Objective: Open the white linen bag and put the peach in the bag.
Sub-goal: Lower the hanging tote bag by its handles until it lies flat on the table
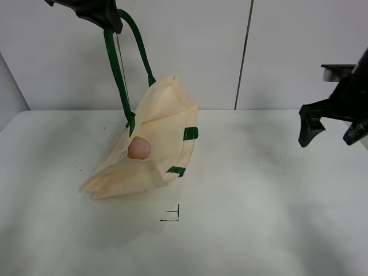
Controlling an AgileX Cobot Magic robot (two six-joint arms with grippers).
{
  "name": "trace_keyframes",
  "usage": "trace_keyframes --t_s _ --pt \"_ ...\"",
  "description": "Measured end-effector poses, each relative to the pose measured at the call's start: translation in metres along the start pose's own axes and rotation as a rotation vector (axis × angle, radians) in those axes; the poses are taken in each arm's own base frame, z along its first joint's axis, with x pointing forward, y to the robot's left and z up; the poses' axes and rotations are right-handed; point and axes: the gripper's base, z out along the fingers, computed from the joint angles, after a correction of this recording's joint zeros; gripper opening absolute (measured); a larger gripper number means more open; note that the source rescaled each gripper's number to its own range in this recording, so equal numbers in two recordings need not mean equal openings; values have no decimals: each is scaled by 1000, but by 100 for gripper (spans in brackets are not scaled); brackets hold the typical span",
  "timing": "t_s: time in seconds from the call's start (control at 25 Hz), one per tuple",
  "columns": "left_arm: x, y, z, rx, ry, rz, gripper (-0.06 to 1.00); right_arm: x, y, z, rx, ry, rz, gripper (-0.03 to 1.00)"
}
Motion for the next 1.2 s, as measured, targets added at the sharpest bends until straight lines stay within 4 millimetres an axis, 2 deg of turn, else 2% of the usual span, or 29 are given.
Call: trace_keyframes --t_s 0.2,0.4,0.44,0.64,0.72,1.0,1.2 --pt "0 0 0 0 0 0 0 86 2 -36 0 -73 -5 100" --pt "0 0 0 0 0 0 0 174 3 -40 1 -168 -10 100" --pt "0 0 0 0 0 0 0 192 3 -42 1 -236 -12 100" --pt "0 0 0 0 0 0 0 252 2 -35 4 -526 -23 100" --pt "0 0 0 0 0 0 0 272 2 -33 10 -636 -30 100" --pt "0 0 0 0 0 0 0 311 1 -45 29 -923 -46 100" --pt "1 0 13 -2 26 0 0 319 1 -46 36 -972 -51 100"
